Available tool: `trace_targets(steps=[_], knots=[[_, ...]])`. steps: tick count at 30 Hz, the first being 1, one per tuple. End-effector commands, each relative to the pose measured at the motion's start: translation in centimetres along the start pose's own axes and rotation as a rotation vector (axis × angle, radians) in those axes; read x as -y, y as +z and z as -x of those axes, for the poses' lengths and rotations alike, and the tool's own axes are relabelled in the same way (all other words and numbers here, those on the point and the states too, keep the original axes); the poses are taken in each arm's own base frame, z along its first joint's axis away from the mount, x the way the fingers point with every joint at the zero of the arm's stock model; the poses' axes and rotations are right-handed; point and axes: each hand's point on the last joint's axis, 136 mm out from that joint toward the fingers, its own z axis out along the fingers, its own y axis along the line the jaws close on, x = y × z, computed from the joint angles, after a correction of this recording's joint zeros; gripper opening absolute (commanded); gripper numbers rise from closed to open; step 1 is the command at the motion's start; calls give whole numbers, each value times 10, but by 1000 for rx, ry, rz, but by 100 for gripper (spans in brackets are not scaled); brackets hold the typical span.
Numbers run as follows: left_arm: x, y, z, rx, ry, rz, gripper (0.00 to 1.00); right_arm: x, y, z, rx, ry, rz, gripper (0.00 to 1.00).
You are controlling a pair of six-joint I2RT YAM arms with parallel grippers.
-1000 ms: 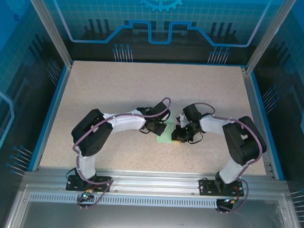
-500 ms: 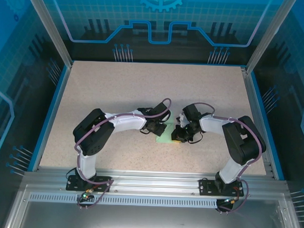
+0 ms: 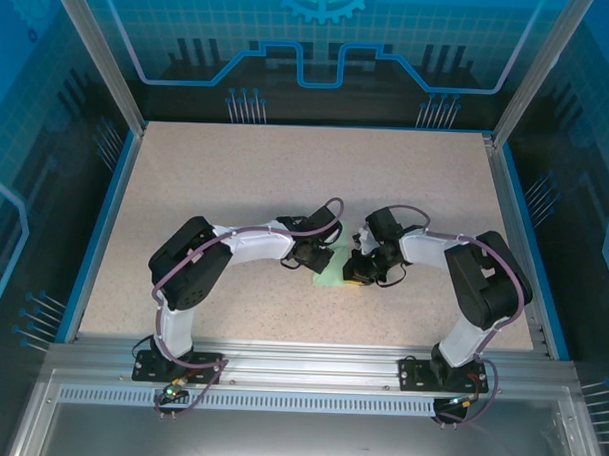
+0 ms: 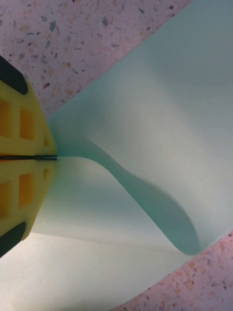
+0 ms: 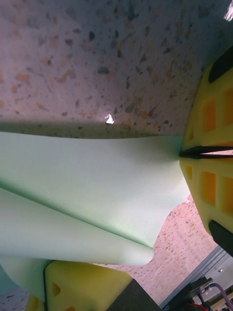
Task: Fold a paper plane with a square sheet of paper (fold left side to right side)
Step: Fold the triangle a second time at the center of the table.
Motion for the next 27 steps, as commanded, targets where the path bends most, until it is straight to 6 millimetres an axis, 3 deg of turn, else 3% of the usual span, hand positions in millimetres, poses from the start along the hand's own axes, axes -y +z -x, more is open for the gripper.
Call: trace_targets(steps=[1, 12, 27], knots=[[-8, 1, -3, -4, 1, 24, 10, 20, 14, -20, -76, 20, -88, 13], [-7, 6, -9, -16, -7, 17, 9, 8, 3, -12, -40, 1, -45, 14], [-8, -4, -4, 12, -6, 18, 9, 17, 5, -16, -62, 10, -81, 14]])
